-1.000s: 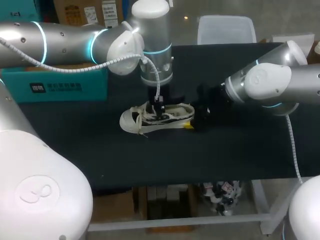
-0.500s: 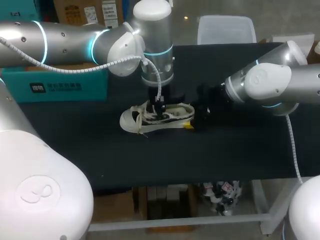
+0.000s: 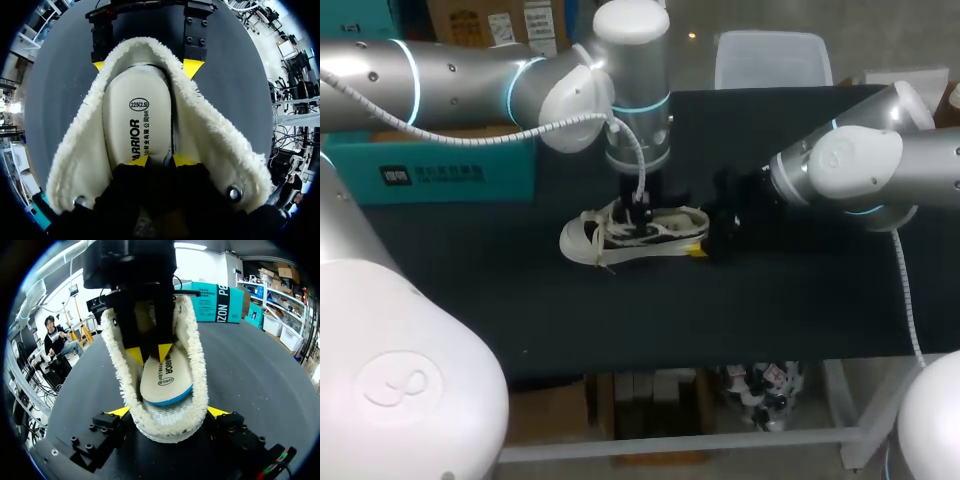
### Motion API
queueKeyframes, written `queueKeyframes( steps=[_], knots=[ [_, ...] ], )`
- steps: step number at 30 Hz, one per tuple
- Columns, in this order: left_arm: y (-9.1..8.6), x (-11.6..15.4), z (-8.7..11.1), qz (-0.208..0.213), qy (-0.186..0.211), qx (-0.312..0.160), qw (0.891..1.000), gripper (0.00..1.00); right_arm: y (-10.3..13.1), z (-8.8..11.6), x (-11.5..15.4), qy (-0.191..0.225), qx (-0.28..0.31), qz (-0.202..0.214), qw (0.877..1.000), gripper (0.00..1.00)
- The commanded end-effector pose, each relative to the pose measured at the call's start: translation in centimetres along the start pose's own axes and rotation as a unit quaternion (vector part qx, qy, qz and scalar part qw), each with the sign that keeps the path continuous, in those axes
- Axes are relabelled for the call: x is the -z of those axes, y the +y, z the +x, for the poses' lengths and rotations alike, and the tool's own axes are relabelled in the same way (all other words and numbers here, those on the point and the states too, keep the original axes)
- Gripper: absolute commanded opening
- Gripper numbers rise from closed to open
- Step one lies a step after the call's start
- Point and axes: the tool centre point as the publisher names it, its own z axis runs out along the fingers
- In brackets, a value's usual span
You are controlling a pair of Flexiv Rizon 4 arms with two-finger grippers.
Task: Open the shoe tongue, take the insole out of the shoe, put the insole back into the shoe, and pack the shoe into the shoebox
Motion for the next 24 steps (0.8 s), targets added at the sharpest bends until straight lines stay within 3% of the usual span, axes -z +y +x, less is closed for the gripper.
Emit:
queueKeyframes(
  steps=[1,10,17,24],
  knots=[
    [-0.7,-10.9,-0.2,-0.009,-0.023,0.002,1.000,0.30,-0.4,-0.1,-0.1,0.002,0.000,-0.001,1.000,0.00],
    [-0.6,-12.3,-0.2,-0.006,-0.033,0.008,0.999,0.30,-0.4,-0.1,-0.1,0.002,0.000,-0.001,1.000,0.00],
    [-0.3,-13.3,-1.5,-0.004,-0.041,0.009,0.999,0.30,-0.4,-0.1,-0.1,0.002,0.000,-0.001,1.000,0.00],
    [-0.4,-13.8,-3.7,-0.010,-0.073,0.007,0.997,0.31,-0.4,-0.1,-0.1,0.002,0.000,-0.001,1.000,0.00]
  ],
)
